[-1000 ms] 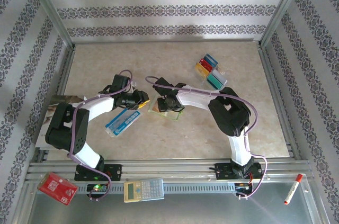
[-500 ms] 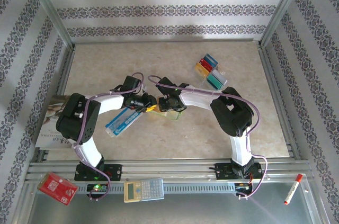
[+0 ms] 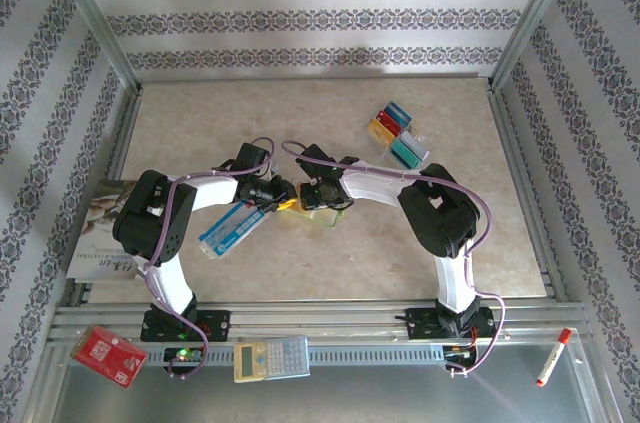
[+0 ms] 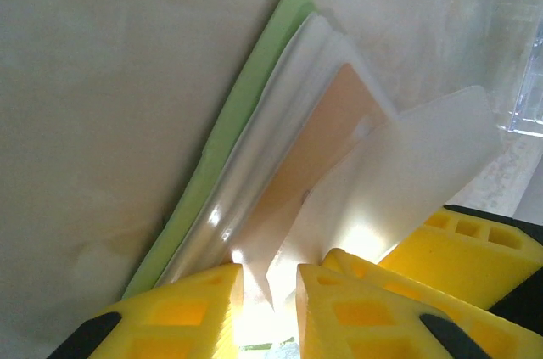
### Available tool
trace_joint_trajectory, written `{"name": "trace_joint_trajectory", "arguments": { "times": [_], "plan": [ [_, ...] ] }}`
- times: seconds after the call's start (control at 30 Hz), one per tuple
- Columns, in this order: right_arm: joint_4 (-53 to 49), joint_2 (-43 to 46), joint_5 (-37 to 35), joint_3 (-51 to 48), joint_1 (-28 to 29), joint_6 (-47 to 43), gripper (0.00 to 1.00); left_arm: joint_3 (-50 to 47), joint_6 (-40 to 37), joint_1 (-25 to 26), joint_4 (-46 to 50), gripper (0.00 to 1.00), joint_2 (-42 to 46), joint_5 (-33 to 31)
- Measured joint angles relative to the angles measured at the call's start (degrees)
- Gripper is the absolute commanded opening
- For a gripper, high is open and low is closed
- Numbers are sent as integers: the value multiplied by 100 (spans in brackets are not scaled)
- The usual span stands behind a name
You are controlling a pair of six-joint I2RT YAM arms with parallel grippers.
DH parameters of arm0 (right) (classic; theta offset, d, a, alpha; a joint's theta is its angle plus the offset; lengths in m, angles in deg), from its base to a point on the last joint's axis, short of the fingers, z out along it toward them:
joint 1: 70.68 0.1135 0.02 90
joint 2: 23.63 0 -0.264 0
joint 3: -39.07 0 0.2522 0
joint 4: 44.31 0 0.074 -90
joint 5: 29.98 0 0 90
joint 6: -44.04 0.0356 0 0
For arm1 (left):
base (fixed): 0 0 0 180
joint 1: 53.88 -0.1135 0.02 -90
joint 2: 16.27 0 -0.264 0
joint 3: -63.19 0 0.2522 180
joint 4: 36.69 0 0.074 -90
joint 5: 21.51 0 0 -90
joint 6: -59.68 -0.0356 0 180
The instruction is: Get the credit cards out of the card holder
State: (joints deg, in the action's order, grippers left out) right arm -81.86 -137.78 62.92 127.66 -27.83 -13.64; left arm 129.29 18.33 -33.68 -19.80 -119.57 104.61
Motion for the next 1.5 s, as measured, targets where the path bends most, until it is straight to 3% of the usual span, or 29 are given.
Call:
{"name": "trace_joint_trajectory", "arguments": {
  "times": [0.63,1.03,1.37,1.5],
  "plan": [
    [214,380,236,-369,-114,-103,37,131,-4,0,-435,15,-284,551],
    [909,1897,289,-1088,-492,118,42,131,238,116,-1362,33,-337,1075],
    [1091,2428,201,-1574,-798,380,42,131,527,525,-1823,49,-601,1191],
    [1172,2614,188,-1718,-929,511,42,133,544,645,-1821,50,-601,1176]
  ]
}}
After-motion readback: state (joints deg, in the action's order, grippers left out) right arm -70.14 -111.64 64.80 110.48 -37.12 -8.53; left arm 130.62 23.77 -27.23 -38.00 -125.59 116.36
